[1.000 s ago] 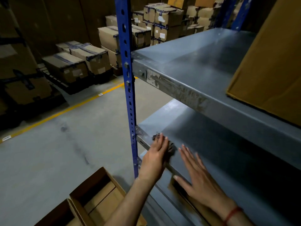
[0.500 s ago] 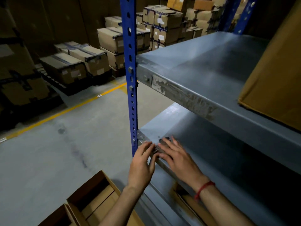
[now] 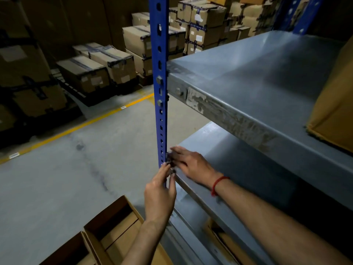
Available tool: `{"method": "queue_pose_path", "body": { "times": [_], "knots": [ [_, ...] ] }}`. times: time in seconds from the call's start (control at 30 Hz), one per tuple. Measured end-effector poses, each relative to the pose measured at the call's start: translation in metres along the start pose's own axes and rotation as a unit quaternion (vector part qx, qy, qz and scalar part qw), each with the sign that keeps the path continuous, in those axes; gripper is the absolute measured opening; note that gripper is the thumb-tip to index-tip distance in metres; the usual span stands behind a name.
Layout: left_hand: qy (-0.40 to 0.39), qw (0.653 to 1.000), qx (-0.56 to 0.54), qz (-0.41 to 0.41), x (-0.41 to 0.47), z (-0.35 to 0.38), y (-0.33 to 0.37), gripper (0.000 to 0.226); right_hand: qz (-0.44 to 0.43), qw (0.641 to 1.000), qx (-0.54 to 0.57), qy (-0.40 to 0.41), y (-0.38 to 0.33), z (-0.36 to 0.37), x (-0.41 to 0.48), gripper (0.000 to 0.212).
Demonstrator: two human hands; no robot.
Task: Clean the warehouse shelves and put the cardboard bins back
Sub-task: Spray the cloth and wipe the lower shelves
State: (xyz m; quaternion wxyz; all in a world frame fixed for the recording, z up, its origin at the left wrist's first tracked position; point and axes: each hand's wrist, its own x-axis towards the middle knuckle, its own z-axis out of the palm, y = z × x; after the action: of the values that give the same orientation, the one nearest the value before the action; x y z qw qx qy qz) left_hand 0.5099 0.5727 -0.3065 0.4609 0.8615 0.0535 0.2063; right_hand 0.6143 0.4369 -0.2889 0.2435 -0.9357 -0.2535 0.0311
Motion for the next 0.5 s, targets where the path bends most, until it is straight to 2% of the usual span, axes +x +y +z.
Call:
{"method": "queue_pose_path", "body": {
  "times": [0.07,0.1,0.13,0.2,0.3,0.4,0.47,0.5],
  "knots": [
    [-0.038,0.999,0.029,0.022,-0.001,0.004,0.013,0.031,0.057,0.997,-0.015,0.051,0.02,-0.015,0.01,0.028],
    [-0.076,0.995,0.053,0.038,0.001,0.008,0.017,0.038,0.094,0.991,-0.024,0.088,0.026,-0.019,0.016,0.027],
    [-0.122,0.988,0.084,0.053,0.002,0.013,0.018,0.051,0.119,0.986,-0.035,0.11,0.026,-0.02,0.02,0.027],
    [-0.19,0.965,0.16,0.085,0.004,0.023,0.014,0.075,0.117,0.988,-0.044,0.089,0.012,-0.015,0.022,0.027],
    [-0.178,0.96,0.18,0.118,0.0,0.034,0.0,0.079,0.035,0.999,0.027,0.012,-0.009,-0.007,0.006,0.033],
    [-0.149,0.96,0.208,0.113,-0.004,0.04,0.001,0.081,-0.029,0.999,0.018,-0.006,0.006,-0.016,0.007,0.032],
    [-0.136,0.957,0.226,0.117,-0.002,0.04,0.001,0.082,-0.037,0.999,-0.021,0.018,0.025,-0.022,0.021,0.029],
    [-0.136,0.956,0.229,0.119,-0.001,0.038,0.001,0.083,-0.015,0.998,-0.019,0.062,0.037,-0.026,0.03,0.027]
  ]
}}
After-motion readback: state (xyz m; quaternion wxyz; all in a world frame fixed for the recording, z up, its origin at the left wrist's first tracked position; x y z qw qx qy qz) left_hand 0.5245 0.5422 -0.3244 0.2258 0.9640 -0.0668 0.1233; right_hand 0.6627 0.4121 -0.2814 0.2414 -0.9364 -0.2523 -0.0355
